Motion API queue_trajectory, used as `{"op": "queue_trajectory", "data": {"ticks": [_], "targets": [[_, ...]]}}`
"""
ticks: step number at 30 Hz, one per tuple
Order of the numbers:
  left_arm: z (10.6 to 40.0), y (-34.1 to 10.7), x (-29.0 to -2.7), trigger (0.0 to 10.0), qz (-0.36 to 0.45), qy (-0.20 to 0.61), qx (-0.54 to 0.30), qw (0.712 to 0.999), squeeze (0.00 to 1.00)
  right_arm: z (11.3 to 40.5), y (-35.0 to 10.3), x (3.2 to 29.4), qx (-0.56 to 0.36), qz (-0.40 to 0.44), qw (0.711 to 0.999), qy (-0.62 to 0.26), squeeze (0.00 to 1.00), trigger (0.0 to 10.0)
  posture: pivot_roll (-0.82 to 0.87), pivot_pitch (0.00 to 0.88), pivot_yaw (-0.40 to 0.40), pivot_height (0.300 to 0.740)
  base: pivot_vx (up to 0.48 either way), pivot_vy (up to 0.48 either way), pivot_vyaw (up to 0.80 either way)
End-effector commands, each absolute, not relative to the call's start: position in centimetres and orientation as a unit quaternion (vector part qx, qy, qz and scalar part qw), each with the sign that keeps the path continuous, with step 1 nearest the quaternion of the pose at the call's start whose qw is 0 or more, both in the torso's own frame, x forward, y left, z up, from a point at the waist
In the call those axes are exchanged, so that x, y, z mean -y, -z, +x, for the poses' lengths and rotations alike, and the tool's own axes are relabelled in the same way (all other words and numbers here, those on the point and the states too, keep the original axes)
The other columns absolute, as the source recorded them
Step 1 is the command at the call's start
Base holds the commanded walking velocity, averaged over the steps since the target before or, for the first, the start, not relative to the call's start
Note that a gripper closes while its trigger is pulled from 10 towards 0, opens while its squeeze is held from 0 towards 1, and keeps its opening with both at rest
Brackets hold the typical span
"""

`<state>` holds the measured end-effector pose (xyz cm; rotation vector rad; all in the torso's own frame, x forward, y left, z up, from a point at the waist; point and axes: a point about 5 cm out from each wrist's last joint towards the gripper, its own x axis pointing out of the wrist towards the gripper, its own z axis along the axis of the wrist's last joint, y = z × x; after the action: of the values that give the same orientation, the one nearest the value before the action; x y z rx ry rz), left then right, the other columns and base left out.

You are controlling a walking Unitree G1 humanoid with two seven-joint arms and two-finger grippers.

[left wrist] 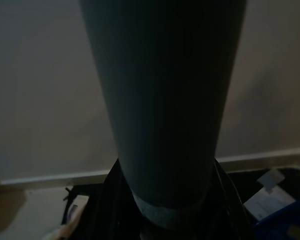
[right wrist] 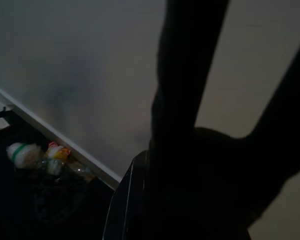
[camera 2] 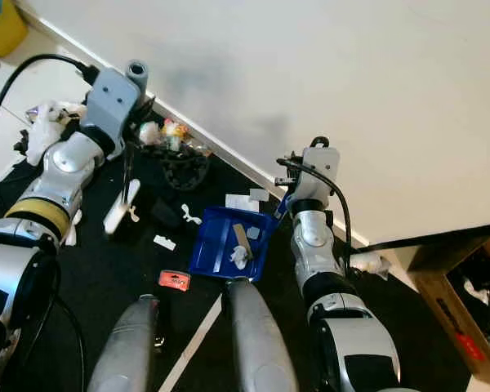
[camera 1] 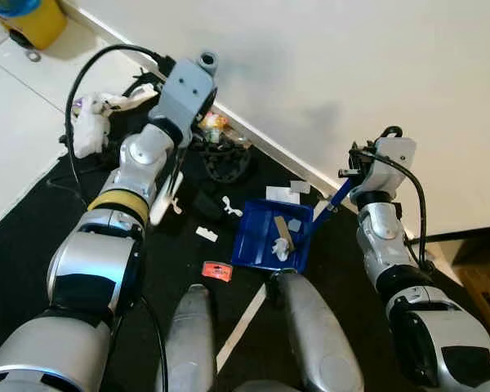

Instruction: Sweep floor

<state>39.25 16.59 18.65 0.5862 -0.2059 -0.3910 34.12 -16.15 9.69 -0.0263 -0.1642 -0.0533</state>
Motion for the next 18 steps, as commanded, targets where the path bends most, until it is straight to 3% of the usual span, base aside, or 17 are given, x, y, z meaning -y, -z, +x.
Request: {"op": "queue_trajectory", "data": {"ticks": [1, 5, 7, 11, 18], "targets": [[38.8, -17.8, -16.1, 10.0, 0.333, 0.206, 0.107, 0.914, 0.00, 32.9, -7.8, 16.7, 0.050, -0.014, 0.998, 0.031, 0.00, 10.0, -0.13, 0.442, -0.092, 0.740, 0.000, 0.000, 0.00], [38.3, -15.3, -15.5, 10.0, 0.382, 0.212, 0.072, 0.897, 0.00, 32.6, -7.8, 16.5, 0.060, -0.010, 0.998, 0.023, 0.00, 10.0, -0.11, 0.442, -0.089, 0.740, 0.000, 0.000, 0.00], [38.1, -14.6, -15.0, 10.0, 0.372, 0.212, 0.063, 0.901, 0.00, 32.6, -7.7, 16.5, 0.060, -0.009, 0.998, 0.023, 0.00, 10.0, -0.11, 0.444, -0.091, 0.740, 0.000, 0.000, 0.00], [37.3, -12.2, -11.6, 10.0, 0.205, 0.222, 0.027, 0.953, 0.00, 32.6, -7.7, 16.4, 0.056, 0.005, 0.998, 0.031, 0.00, 10.0, -0.09, 0.431, -0.090, 0.740, 0.000, 0.000, 0.00], [36.4, -11.5, -6.9, 10.0, 0.064, 0.228, 0.022, 0.971, 0.00, 32.7, -8.1, 16.7, 0.063, 0.005, 0.998, 0.031, 0.00, 10.0, -0.10, 0.428, -0.080, 0.740, 0.000, 0.000, 0.00]]}}
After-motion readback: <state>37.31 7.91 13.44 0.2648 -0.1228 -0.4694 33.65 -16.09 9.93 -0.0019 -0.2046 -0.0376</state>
